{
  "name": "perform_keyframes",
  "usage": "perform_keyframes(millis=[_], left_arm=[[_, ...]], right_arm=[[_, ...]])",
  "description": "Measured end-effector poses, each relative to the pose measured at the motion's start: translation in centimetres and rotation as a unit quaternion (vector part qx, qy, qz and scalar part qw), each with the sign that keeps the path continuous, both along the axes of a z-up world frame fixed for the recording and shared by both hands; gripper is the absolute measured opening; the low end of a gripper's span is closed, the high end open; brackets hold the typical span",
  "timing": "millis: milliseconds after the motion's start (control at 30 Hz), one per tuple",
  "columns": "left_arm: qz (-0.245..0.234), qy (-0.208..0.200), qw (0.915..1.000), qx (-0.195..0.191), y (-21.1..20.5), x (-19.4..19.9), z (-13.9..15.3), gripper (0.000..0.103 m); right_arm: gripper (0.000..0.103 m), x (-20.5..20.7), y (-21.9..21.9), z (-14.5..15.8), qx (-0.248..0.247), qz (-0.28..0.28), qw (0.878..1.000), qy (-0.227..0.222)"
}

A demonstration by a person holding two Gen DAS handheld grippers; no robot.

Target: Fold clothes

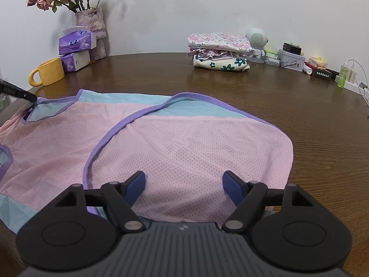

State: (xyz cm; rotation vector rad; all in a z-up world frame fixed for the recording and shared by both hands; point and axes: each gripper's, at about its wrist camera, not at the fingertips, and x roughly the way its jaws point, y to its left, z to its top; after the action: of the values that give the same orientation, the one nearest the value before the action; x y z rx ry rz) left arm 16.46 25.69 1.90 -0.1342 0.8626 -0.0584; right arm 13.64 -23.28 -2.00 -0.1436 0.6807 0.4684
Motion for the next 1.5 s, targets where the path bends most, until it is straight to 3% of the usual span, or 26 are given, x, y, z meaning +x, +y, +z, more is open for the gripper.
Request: perform_keyframes(millis=[67, 300, 367, 467, 533, 633, 700, 767, 867, 933, 1000, 1067, 1133, 1167, 1233, 1300, 1433, 1500], left_arm=[[0.012, 0.009, 0.9991, -0.038, 1.4, 0.5, -0.6, 0.000], [0.039, 0.005, 0.9982, -0.046, 2.8, 0.3, -1.3, 0.001], [0.047, -0.010, 0.9980, -0.040, 3.0, -0.4, -0.7, 0.006], [0.040, -0.045, 0.9982, 0.000, 1.5, -2.2, 1.0, 0.019], [0.016, -0.061, 0.9974, 0.036, -0.3, -3.5, 1.9, 0.033], [-0.004, -0.064, 0.9904, 0.122, -4.0, -4.5, 2.1, 0.034], [-0.013, -0.063, 0.9786, 0.195, -6.5, -4.7, 1.4, 0.034], [-0.014, -0.052, 0.9661, 0.252, -8.5, -4.3, 0.3, 0.033], [-0.021, -0.034, 0.9571, 0.287, -9.8, -3.5, -1.2, 0.029], [-0.018, -0.020, 0.9578, 0.286, -9.8, -3.0, -1.8, 0.003], [-0.003, -0.019, 0.9677, 0.251, -8.6, -2.7, -1.5, 0.002], [0.016, -0.021, 0.9833, 0.180, -6.6, -2.9, -0.3, 0.001], [0.041, -0.022, 0.9958, 0.080, -3.5, -3.0, 0.6, 0.001], [0.052, -0.021, 0.9981, 0.027, -1.9, -3.1, 0.8, 0.001], [0.070, -0.021, 0.9936, -0.086, 1.2, -3.2, 0.6, 0.001], [0.086, -0.025, 0.9786, -0.185, 3.8, -3.3, -0.1, 0.001], [0.111, -0.020, 0.9608, -0.253, 6.6, -3.0, -1.6, 0.001], [0.116, -0.010, 0.9586, -0.260, 7.2, -2.6, -2.4, 0.001]], right_arm=[[0.076, 0.0, 0.0, 0.0, 0.000, 0.000, 1.000, 0.000], [0.076, 0.0, 0.1, 0.1, -0.001, 0.000, 1.000, 0.001], [0.077, 0.0, 0.2, 0.1, -0.002, 0.001, 1.000, 0.001], [0.077, 0.0, 0.1, 0.1, -0.002, 0.001, 1.000, 0.002], [0.077, 0.0, 0.2, 0.2, -0.002, 0.001, 1.000, 0.002], [0.079, 0.0, 0.3, 0.1, -0.003, 0.002, 1.000, 0.002], [0.079, -0.1, 0.3, 0.1, -0.002, 0.002, 1.000, 0.002], [0.080, -0.1, 0.3, 0.1, -0.002, 0.002, 1.000, 0.001], [0.080, -0.1, 0.3, 0.0, -0.001, 0.002, 1.000, 0.000], [0.080, -0.1, 0.3, 0.0, -0.001, 0.003, 1.000, -0.001], [0.080, -0.2, 0.3, 0.0, 0.000, 0.005, 1.000, -0.001], [0.080, -0.2, 0.2, 0.0, 0.000, 0.007, 1.000, -0.001], [0.080, -0.2, 0.2, 0.0, 0.000, 0.008, 1.000, -0.001], [0.080, -0.1, 0.2, 0.0, 0.000, 0.009, 1.000, -0.001], [0.080, -0.1, 0.2, 0.0, 0.000, 0.010, 1.000, -0.001], [0.080, -0.1, 0.2, 0.0, 0.000, 0.010, 1.000, -0.001], [0.081, -0.1, 0.3, 0.0, -0.002, 0.009, 1.000, 0.001], [0.081, 0.0, 0.4, 0.0, -0.002, 0.008, 1.000, 0.002]])
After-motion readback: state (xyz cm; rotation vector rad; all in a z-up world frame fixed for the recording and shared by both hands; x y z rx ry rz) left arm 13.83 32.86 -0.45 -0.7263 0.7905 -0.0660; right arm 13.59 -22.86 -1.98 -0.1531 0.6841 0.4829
